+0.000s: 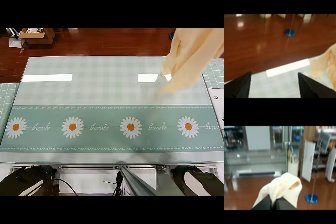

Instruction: Fold the shirts.

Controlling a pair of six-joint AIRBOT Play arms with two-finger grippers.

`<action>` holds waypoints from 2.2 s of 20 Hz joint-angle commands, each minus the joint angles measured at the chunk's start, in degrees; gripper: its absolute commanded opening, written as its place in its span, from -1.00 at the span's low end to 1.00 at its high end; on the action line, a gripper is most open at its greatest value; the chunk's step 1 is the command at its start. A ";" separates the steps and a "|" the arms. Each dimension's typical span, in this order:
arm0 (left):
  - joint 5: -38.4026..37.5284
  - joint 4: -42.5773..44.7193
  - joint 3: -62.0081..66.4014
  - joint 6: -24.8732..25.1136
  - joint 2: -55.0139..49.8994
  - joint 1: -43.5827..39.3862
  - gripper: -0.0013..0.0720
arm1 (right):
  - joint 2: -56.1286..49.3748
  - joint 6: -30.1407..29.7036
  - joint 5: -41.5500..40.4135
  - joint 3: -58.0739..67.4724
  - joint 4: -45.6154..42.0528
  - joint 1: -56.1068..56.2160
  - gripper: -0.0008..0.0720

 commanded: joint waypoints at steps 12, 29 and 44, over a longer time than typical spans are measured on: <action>-29.29 2.89 -1.25 0.04 9.70 -0.72 0.89 | -2.78 -5.66 40.83 -2.08 11.45 14.75 -0.90; -33.22 8.00 -12.76 -0.17 8.13 -0.70 0.89 | -26.47 0.46 32.65 -5.11 -4.81 39.82 0.56; -7.96 -13.18 -58.10 -0.68 -0.61 11.19 0.67 | -17.68 -6.27 37.05 -15.52 5.60 -15.23 0.56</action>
